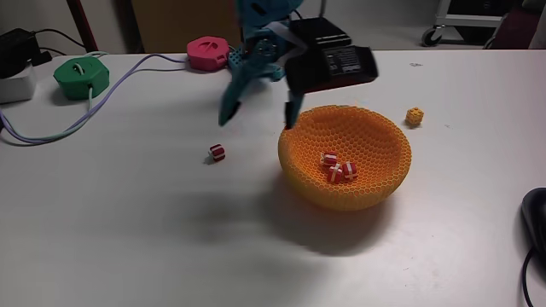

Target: Place cube pieces into the yellow basket

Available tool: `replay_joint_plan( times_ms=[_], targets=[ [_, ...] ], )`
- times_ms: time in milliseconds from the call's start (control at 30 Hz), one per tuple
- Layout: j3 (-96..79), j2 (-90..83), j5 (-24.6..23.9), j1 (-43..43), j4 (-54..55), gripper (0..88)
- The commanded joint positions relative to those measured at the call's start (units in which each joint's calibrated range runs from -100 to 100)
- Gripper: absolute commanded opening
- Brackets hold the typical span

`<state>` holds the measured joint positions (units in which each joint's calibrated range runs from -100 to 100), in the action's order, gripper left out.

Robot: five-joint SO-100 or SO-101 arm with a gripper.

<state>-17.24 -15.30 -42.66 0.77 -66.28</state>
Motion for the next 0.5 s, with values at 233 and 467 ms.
replay_joint_plan(
  times_ms=[233, 467],
  targets=[
    [-42.12, -13.77, -1.51, -17.36, 37.96, 43.0],
    [-49.06, -15.01, -2.34, -16.99, 41.08, 41.9]
  ],
)
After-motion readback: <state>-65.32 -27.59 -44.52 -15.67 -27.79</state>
